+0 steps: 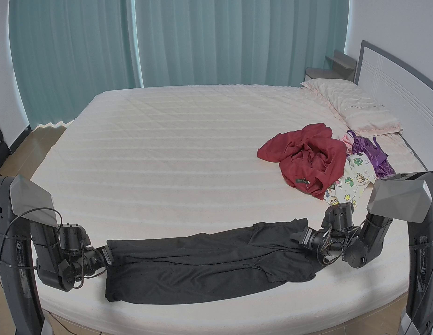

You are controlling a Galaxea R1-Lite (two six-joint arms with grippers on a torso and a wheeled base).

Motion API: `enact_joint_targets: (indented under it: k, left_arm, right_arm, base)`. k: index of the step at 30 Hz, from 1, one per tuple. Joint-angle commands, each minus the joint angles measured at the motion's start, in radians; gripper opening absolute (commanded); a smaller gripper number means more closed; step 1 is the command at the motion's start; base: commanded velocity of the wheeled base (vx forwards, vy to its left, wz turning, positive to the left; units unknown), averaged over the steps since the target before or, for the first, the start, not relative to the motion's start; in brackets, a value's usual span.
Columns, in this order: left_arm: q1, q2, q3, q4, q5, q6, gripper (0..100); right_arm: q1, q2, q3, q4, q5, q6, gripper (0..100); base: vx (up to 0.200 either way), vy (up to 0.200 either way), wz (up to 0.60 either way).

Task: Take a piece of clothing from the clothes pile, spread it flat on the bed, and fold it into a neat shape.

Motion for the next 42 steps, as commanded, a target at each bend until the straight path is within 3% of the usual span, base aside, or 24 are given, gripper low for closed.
enact_joint_targets:
  k: [1,23,24,25,26,36,38,39,40,41,42]
  left_arm:
    - [0.004,0.004,0.003,0.000,0.000,-0.001,0]
    - [0.019,0.061,-0.008,0.000,0.001,0.007,0]
    - [0.018,0.062,-0.008,-0.002,0.001,0.009,100]
    - [0.018,0.062,-0.008,-0.002,0.001,0.009,100]
    - [0.018,0.062,-0.008,-0.002,0.001,0.015,100]
    - [0.064,0.036,0.003,-0.003,-0.022,0.016,100]
    - [0.091,-0.035,0.022,0.004,-0.095,0.007,100]
    - [0.113,-0.082,0.043,0.009,-0.171,-0.004,100]
    - [0.113,-0.082,0.043,0.009,-0.171,-0.004,100]
    - [0.117,-0.111,0.061,0.010,-0.256,-0.008,100]
    - [0.117,-0.111,0.061,0.010,-0.261,-0.008,100]
  right_arm:
    - [0.000,0.007,0.005,-0.001,-0.003,0.000,0]
    - [-0.026,0.001,0.075,-0.029,-0.009,-0.026,0]
    - [-0.028,0.001,0.075,-0.024,-0.009,-0.031,0]
    - [-0.028,0.001,0.075,-0.024,-0.009,-0.031,0]
    - [-0.028,0.001,0.074,-0.021,-0.008,-0.034,100]
    - [-0.054,-0.057,0.107,-0.033,-0.014,-0.026,100]
    - [-0.080,-0.102,0.139,-0.033,-0.009,-0.021,100]
    - [-0.091,-0.120,0.159,-0.033,-0.009,-0.021,100]
    - [-0.091,-0.120,0.159,-0.033,-0.009,-0.021,100]
    - [-0.098,-0.126,0.173,-0.035,-0.009,-0.023,100]
    - [-0.098,-0.126,0.175,-0.036,-0.009,-0.023,100]
  base:
    - [0.000,0.000,0.00]
    - [0.000,0.000,0.00]
    - [0.000,0.000,0.00]
    - [0.000,0.000,0.00]
    - [0.000,0.000,0.00]
    - [0.000,0.000,0.00]
    - [0.000,0.000,0.00]
    - [0.000,0.000,0.00]
    - [0.000,0.000,0.00]
    - [0.000,0.000,0.00]
    - [0.000,0.000,0.00]
